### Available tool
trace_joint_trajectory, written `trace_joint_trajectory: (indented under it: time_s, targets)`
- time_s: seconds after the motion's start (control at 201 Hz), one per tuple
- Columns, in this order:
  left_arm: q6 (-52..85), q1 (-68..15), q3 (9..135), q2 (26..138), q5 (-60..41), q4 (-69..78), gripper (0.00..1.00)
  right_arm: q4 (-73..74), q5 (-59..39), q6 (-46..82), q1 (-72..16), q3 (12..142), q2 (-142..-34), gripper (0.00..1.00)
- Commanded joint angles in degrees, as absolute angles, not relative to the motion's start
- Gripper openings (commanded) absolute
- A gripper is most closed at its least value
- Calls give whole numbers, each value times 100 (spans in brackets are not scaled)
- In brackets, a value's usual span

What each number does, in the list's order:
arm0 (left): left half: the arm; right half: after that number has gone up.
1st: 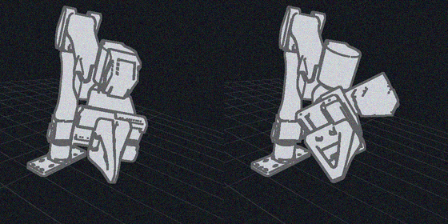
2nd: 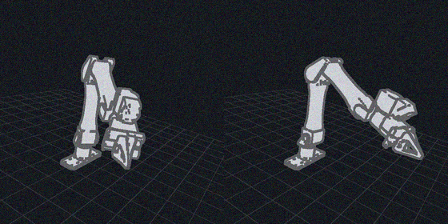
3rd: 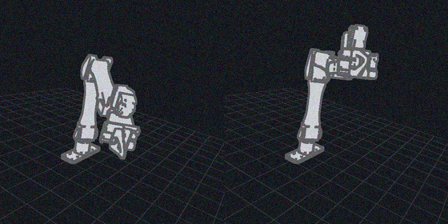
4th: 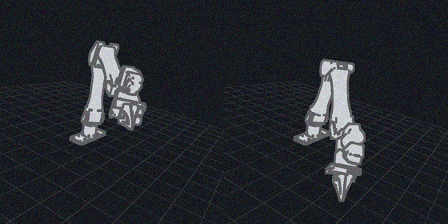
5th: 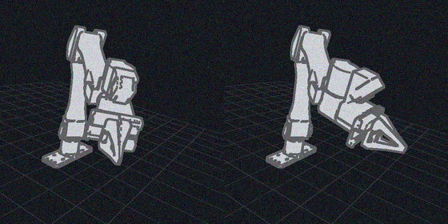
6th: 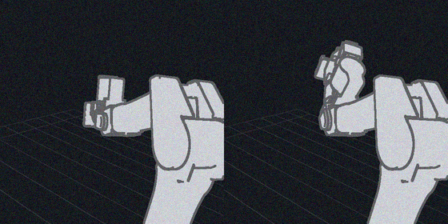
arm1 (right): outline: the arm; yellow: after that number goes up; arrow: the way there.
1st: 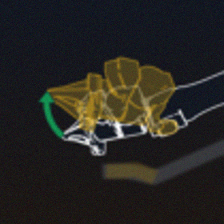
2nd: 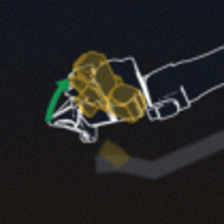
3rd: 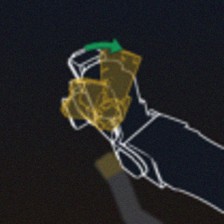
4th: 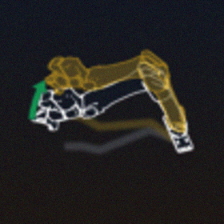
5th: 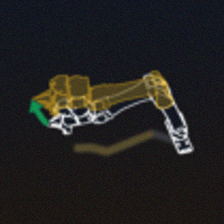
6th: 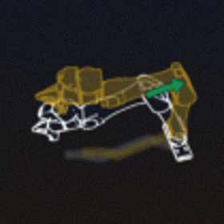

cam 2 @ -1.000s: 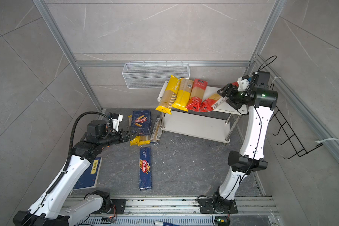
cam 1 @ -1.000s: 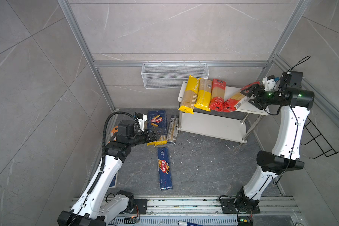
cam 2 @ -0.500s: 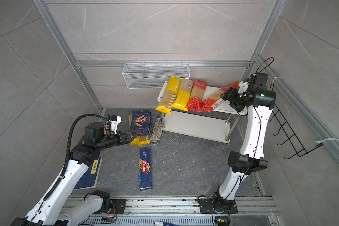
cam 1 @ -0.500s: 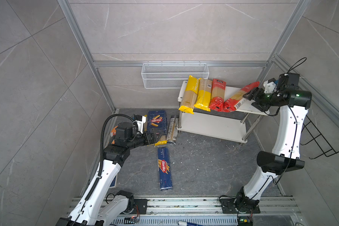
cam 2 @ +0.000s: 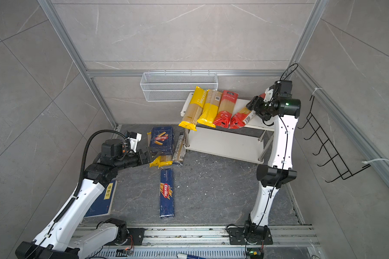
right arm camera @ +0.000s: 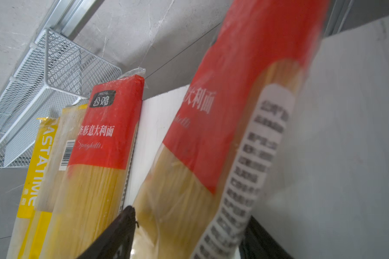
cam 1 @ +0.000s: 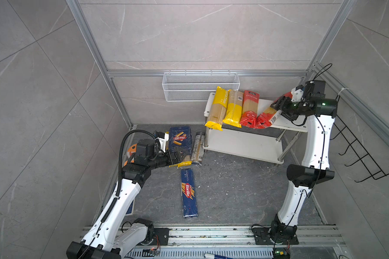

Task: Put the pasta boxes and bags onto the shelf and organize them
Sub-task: 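Press the red bag down at the shelf end with the right gripper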

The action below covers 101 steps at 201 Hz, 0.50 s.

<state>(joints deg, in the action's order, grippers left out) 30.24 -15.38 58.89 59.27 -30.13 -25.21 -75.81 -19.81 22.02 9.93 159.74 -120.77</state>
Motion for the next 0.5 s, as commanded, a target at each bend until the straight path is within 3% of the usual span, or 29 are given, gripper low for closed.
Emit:
trace_joint_trajectory:
  time_s: [0.0, 0.179, 0.309, 0.498]
  targets:
    - [3032, -1512, 6090, 6009, -3032, -2369, 100, -7560, -1661, 2018, 882, 16156, -12140, 68]
    - [3056, -1505, 6127, 6171, -3089, -2273, 100, -7479, -1601, 1725, 778, 16161, -12164, 62]
    - [3137, -1509, 6050, 6236, -3153, -2133, 100, -7333, -1974, 1605, 713, 16116, -12199, 67]
    - [3131, -1510, 5982, 6169, -3149, -2124, 100, -7393, -1772, 1524, 609, 16280, -12224, 74]
